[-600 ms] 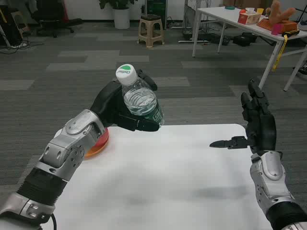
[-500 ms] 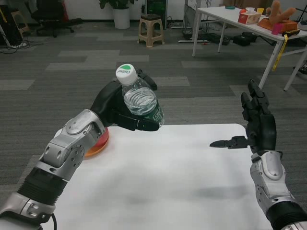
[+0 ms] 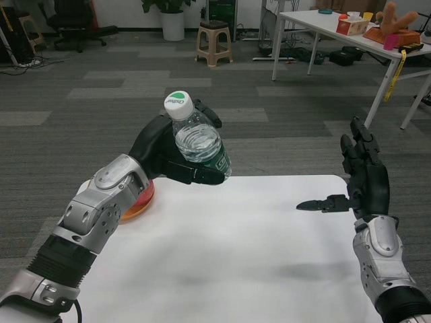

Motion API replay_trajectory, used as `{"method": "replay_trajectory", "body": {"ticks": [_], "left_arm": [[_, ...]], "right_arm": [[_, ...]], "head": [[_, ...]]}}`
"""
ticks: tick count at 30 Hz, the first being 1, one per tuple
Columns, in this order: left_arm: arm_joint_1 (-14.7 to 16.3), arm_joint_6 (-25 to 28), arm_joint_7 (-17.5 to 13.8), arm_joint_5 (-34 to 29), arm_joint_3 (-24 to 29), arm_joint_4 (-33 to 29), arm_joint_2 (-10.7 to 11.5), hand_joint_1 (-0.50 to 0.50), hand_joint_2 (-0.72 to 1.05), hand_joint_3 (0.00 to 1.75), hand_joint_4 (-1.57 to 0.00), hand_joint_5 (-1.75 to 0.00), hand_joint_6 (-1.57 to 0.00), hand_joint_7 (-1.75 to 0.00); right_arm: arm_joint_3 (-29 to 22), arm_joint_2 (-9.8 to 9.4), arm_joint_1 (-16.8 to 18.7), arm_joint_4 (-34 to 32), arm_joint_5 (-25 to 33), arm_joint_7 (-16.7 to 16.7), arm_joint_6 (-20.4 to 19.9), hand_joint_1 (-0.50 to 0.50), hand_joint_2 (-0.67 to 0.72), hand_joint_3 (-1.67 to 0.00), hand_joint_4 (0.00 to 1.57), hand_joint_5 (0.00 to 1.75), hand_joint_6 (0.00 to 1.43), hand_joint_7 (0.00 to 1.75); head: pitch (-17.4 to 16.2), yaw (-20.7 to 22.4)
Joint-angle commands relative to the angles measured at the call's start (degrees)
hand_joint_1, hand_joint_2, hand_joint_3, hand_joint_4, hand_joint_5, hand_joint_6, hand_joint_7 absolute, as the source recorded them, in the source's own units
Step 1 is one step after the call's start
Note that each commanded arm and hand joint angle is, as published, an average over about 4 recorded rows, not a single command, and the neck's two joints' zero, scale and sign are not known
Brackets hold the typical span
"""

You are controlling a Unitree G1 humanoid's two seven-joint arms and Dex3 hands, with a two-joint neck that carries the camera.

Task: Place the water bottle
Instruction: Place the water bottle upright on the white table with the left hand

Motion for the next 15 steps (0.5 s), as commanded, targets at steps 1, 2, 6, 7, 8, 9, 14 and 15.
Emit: {"method": "replay_trajectory", "body": {"ticks": [1,2,6,7,8,9,14,15], "left_arm": [[0.5,-0.5,0.0,0.2,0.8,-0.2,-0.4,0.5,0.69,0.44,-0.56,-1.75,-0.94,-1.54],[0.6,-0.5,0.0,0.2,0.7,-0.2,-0.4,0.5,0.69,0.44,-0.56,-1.75,-0.94,-1.54],[0.7,-0.5,0.0,0.2,0.7,-0.5,-0.4,0.5,0.69,0.44,-0.56,-1.75,-0.94,-1.54],[0.8,-0.5,0.0,0.2,0.7,-0.5,-0.4,0.5,0.69,0.44,-0.56,-1.75,-0.94,-1.54],[0.8,-0.5,0.0,0.2,0.7,-0.6,-0.4,0.5,0.69,0.44,-0.56,-1.75,-0.94,-1.54],[0.8,-0.5,0.0,0.2,0.7,-0.6,-0.4,0.5,0.69,0.44,-0.56,-1.75,-0.94,-1.54],[1.0,-0.5,0.0,0.6,0.7,-0.7,-0.4,0.5,0.69,0.44,-0.56,-1.75,-0.94,-1.54],[1.0,-0.5,0.0,0.8,0.7,-0.7,-0.4,0.5,0.69,0.44,-0.56,-1.75,-0.94,-1.54]], "right_arm": [[0.0,-0.31,0.0,-0.3,0.1,-0.1,-0.3,-0.17,0.09,-0.08,0.0,0.0,0.0,0.07],[0.0,-0.31,0.1,-0.3,0.1,-0.1,-0.3,-0.17,0.09,-0.08,0.0,0.0,0.0,0.07],[0.0,-0.26,0.3,-0.6,0.1,-0.1,-0.3,-0.17,0.09,-0.08,0.0,0.0,0.0,0.07],[0.0,-0.26,0.4,-0.7,0.1,-0.1,-0.3,-0.17,0.08,-0.08,0.0,0.0,0.0,0.07],[0.0,-0.26,0.4,-0.7,0.1,-0.1,-0.3,-0.17,0.08,-0.08,0.0,0.0,0.0,0.07],[0.0,-0.26,0.4,-0.8,0.1,-0.1,-0.3,-0.17,0.06,-0.08,0.0,0.0,0.0,0.07],[0.0,-0.28,0.4,-0.8,0.1,-0.1,-0.4,-0.17,0.09,-0.08,0.0,0.0,0.0,0.07],[0.0,-0.31,0.4,-0.8,0.1,-0.1,-0.4,-0.17,0.09,-0.08,0.0,0.0,0.0,0.07]], "head": [[0.0,-0.1],[0.0,-0.1],[0.0,0.0],[0.1,0.0],[0.1,0.0],[0.1,0.1],[0.1,0.1],[0.1,0.2]]}}
